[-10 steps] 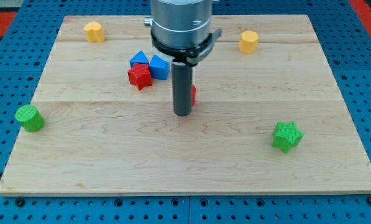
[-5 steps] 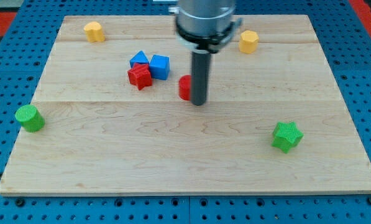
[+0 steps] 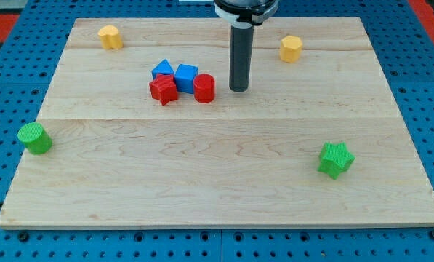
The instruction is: Move the red circle close to the blue cube
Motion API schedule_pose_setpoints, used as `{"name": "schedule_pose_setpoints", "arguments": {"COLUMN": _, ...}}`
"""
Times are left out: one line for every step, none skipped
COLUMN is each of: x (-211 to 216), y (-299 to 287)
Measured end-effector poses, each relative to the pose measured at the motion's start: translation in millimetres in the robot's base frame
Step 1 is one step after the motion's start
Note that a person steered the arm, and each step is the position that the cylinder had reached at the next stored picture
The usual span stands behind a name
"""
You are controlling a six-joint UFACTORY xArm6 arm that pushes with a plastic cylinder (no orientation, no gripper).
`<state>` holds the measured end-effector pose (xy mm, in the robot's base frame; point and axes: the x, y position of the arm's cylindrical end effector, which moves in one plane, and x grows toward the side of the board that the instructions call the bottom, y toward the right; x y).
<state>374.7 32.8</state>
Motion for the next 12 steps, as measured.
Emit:
{"name": "schedule_pose_setpoints", "arguments": {"x": 0.0, "y": -3.9}}
{"name": "schedule_pose_setpoints", "arguments": {"x": 0.0, "y": -22.4}}
{"name": "schedule_pose_setpoints", "arguments": {"x": 0.0, "y": -25.8}}
{"name": "schedule_pose_setpoints", "arguments": {"x": 0.0, "y": -25.8}}
{"name": "schedule_pose_setpoints", "arguments": {"x": 0.0, "y": -25.8}}
{"name": "schedule_pose_setpoints", "arguments": {"x": -2.2, "y": -25.8}}
{"name": "schedule_pose_setpoints", "arguments": {"x": -4.0, "y": -26.7}}
{"name": "schedule_pose_setpoints", "arguments": {"x": -4.3, "y": -30.1}}
{"name": "schedule_pose_setpoints", "arguments": {"x": -5.8, "y": -30.1}}
{"name": "schedule_pose_setpoints", "arguments": {"x": -13.3, "y": -30.1}}
{"name": "schedule_pose_setpoints", "arguments": {"x": -21.4, "y": -30.1}}
{"name": "schedule_pose_setpoints", "arguments": {"x": -24.5, "y": -29.0}}
